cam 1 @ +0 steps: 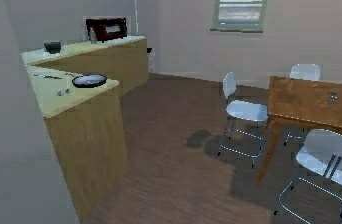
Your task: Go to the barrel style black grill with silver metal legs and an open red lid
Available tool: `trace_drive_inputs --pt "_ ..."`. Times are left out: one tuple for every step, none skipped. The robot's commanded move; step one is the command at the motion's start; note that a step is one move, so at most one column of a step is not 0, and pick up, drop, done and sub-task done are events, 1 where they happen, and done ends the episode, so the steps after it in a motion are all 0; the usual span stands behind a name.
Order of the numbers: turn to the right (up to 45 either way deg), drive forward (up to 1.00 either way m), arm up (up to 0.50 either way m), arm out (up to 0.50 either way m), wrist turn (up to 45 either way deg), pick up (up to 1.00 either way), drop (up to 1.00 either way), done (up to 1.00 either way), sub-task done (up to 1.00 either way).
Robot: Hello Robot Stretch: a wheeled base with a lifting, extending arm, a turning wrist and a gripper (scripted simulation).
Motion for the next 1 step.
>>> trace_drive_inputs --pt "0.0 1.00 0.00 0.00 0.0 0.00 0.00 0.00 0.00"
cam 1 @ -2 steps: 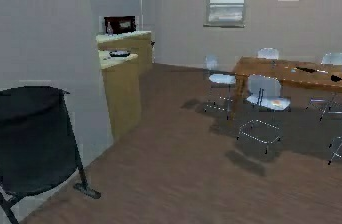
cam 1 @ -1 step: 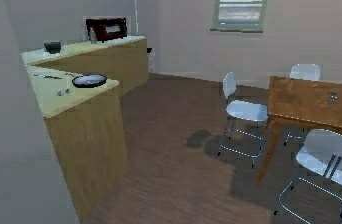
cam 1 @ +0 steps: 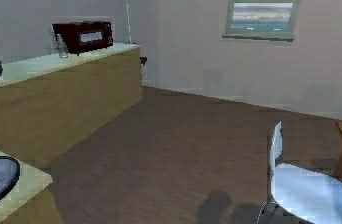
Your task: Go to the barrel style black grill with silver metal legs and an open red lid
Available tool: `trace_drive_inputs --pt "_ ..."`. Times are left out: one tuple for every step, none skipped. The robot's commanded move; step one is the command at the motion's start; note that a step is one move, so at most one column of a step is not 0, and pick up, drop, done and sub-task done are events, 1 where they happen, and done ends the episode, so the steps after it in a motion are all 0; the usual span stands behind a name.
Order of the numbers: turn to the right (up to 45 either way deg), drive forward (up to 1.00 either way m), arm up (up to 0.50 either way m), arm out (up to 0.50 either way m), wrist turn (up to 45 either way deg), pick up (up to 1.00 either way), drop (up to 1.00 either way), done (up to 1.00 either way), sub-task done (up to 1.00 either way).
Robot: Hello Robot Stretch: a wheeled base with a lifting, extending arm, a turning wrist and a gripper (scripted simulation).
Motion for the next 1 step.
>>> trace_drive_inputs --pt "0.0 0.50 0.00 0.00 0.0 0.00 0.00 0.00 0.00"
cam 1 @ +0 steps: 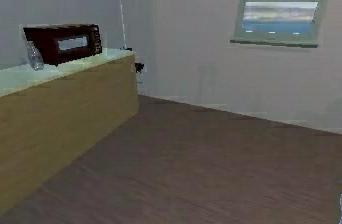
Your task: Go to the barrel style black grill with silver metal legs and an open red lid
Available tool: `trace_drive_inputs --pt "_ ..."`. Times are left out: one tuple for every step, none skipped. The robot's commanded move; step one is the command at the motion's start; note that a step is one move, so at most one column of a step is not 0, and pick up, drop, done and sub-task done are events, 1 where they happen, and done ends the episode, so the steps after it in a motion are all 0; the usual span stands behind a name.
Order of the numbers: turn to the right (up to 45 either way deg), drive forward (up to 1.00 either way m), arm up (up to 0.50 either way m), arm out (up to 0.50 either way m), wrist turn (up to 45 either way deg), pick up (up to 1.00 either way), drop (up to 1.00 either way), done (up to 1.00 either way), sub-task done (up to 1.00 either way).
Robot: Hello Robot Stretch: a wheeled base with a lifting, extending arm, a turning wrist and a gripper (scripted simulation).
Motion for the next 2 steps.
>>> trace_drive_inputs --pt "-3.0 0.00 0.00 0.00 0.0 0.00 0.00 0.00 0.00" --pt "0.0 1.00 0.00 0.00 0.0 0.00 0.00 0.00 0.00"
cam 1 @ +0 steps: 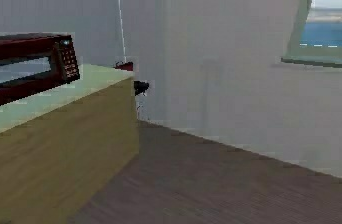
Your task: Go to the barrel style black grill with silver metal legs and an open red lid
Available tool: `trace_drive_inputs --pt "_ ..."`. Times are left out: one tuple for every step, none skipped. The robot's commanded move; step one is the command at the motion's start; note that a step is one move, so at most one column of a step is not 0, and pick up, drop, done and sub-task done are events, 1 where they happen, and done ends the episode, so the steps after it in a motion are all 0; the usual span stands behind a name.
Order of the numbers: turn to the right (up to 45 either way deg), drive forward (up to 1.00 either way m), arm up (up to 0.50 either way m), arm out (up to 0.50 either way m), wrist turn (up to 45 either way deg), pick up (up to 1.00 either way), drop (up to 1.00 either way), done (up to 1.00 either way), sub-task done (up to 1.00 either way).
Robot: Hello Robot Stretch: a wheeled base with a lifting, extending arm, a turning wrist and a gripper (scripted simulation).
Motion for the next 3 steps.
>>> trace_drive_inputs --pt "0.0 1.00 0.00 0.00 0.0 0.00 0.00 0.00 0.00" --pt "-9.0 0.00 0.00 0.00 0.0 0.00 0.00 0.00 0.00" --pt "0.0 0.40 0.00 0.00 0.0 0.00 0.00 0.00 0.00"
